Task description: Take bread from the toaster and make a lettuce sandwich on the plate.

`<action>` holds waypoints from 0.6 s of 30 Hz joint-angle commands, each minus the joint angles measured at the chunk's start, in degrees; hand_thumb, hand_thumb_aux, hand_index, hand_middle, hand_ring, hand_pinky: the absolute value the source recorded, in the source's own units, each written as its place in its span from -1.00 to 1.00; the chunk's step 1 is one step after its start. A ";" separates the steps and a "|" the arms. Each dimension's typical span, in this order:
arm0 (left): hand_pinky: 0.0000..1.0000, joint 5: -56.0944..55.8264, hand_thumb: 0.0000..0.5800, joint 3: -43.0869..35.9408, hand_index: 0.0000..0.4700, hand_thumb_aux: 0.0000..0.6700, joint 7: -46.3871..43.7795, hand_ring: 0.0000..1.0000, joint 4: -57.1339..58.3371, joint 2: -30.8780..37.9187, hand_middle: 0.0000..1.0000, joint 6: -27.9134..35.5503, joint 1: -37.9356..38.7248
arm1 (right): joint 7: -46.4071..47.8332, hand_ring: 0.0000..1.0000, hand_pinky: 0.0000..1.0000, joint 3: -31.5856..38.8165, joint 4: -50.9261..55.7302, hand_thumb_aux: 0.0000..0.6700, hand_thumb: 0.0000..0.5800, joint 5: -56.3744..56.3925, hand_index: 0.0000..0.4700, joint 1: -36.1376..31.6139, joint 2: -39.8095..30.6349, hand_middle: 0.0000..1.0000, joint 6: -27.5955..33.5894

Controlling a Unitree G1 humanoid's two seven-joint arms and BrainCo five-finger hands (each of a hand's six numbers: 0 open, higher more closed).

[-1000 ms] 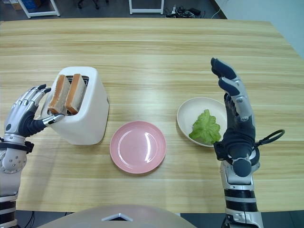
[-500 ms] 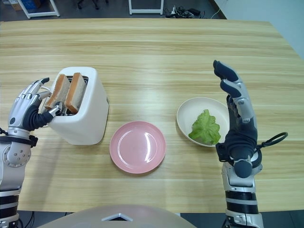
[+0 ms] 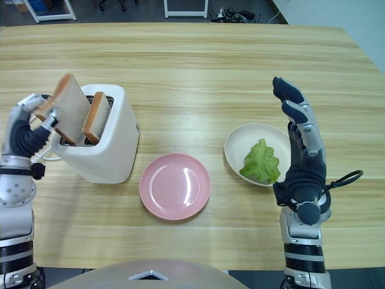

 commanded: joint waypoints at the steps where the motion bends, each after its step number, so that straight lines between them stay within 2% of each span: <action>1: 1.00 -0.54 1.00 2.63 1.00 1.00 4.66 1.00 0.05 -1.21 1.00 -2.81 -2.68 | 0.63 -1.00 -1.00 -0.08 -0.14 -1.00 -1.00 -0.09 -1.00 -0.14 0.46 -1.00 0.23; 7: 1.00 0.15 1.00 3.70 1.00 1.00 8.33 1.00 -0.01 -1.51 1.00 -6.59 -3.76 | 0.90 -1.00 -1.00 -0.13 -0.27 -1.00 -1.00 -0.37 -1.00 -0.10 0.99 -1.00 0.47; 10: 1.00 -5.05 1.00 3.35 1.00 1.00 6.09 1.00 -3.92 -1.80 1.00 -8.27 -4.03 | 0.87 -1.00 -1.00 -0.11 0.04 -1.00 -1.00 -0.34 -1.00 -0.45 1.21 -1.00 0.55; 12: 1.00 -7.99 1.00 0.60 1.00 1.00 3.12 1.00 -7.61 -1.94 1.00 -8.76 -4.01 | 0.85 -1.00 -1.00 0.00 0.66 -1.00 -1.00 -0.24 -1.00 -1.07 1.38 -1.00 0.58; 14: 1.00 -6.26 1.00 -4.40 1.00 1.00 0.81 1.00 -8.44 -1.99 1.00 -10.34 -4.88 | 0.81 -1.00 -1.00 0.13 1.97 -1.00 -1.00 0.01 -1.00 -2.14 1.65 -1.00 0.42; 18: 1.00 7.46 1.00 -16.13 1.00 1.00 -1.09 1.00 -3.21 -1.22 1.00 -15.37 -7.55 | 0.62 -1.00 -1.00 -0.09 4.54 -1.00 -1.00 0.91 -1.00 -4.31 2.10 -1.00 -0.44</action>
